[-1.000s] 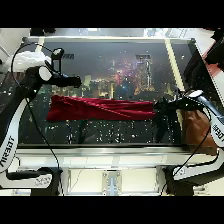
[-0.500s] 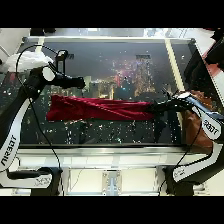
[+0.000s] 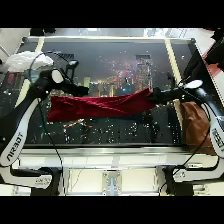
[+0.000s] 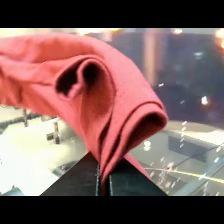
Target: Fold the shirts.
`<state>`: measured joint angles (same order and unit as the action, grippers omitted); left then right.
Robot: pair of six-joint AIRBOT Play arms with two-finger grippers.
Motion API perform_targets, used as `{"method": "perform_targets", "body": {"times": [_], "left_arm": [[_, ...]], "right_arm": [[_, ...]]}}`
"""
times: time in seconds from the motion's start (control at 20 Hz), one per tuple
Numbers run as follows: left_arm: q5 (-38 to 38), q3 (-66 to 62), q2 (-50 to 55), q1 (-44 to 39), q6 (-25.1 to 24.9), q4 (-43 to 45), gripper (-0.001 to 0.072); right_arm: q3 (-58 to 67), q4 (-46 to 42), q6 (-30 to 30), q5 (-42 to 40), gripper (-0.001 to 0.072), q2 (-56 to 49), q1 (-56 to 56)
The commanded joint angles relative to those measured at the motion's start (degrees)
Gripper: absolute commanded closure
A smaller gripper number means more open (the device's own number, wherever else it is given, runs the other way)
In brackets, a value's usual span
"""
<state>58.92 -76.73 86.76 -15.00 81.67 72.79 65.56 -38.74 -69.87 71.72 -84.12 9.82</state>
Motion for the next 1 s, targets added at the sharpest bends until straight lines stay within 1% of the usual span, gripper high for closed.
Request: {"method": "perform_targets", "body": {"times": [0.0, 0.1, 0.15, 0.3, 0.45, 0.55, 0.65, 0.75, 0.85, 0.95], "left_arm": [[1.8, 0.0, 3.5, -6.1, 0.0, 0.0, 0.069], [0.8, 0.0, 5.7, -10.2, 0.0, -1.0, 0.0691], [-0.9, 0.0, 6.6, -12.0, -0.1, -2.7, 0.0691], [-9.8, 0.0, 9.1, -16.2, -0.1, -9.3, 0.0692], [-14.9, 0.0, 11.0, -17.9, -2.3, -15.8, 0.0692], [-15.1, -0.1, 12.7, -18.0, -2.6, -19.2, 0.0692], [-14.8, -0.1, 14.6, -18.0, -2.6, -19.5, 0.0691], [-14.8, -0.1, 15.2, -18.0, -2.6, -19.8, 0.0691], [-14.6, -0.3, 14.0, -16.9, -2.6, -19.8, 0.0691], [-12.2, -0.7, 10.6, -14.2, -2.8, -19.7, 0.0691]], "right_arm": [[1.0, -5.3, -4.7, 5.2, 0.07, 7.5, 1.9], [1.0, -5.3, -5.3, 8.1, 0.0701, 11.4, 4.5], [1.0, -5.5, -5.9, 9.7, 0.0701, 13.0, 5.0], [1.0, -5.9, -7.1, 13.9, 0.0701, 15.8, 3.9], [1.8, -5.9, -7.7, 14.4, 0.0702, 16.6, 1.4], [4.6, -5.9, -8.2, 12.7, 0.0703, 16.5, -1.6], [8.6, -5.9, -9.3, 10.9, 0.0703, 16.1, -4.6], [12.4, -6.1, -10.7, 10.9, 0.0703, 15.0, -7.1], [15.3, -6.1, -12.1, 10.6, 0.0703, 13.6, -9.2], [18.0, -6.1, -13.4, 9.6, 0.0703, 11.8, -11.7]]}}
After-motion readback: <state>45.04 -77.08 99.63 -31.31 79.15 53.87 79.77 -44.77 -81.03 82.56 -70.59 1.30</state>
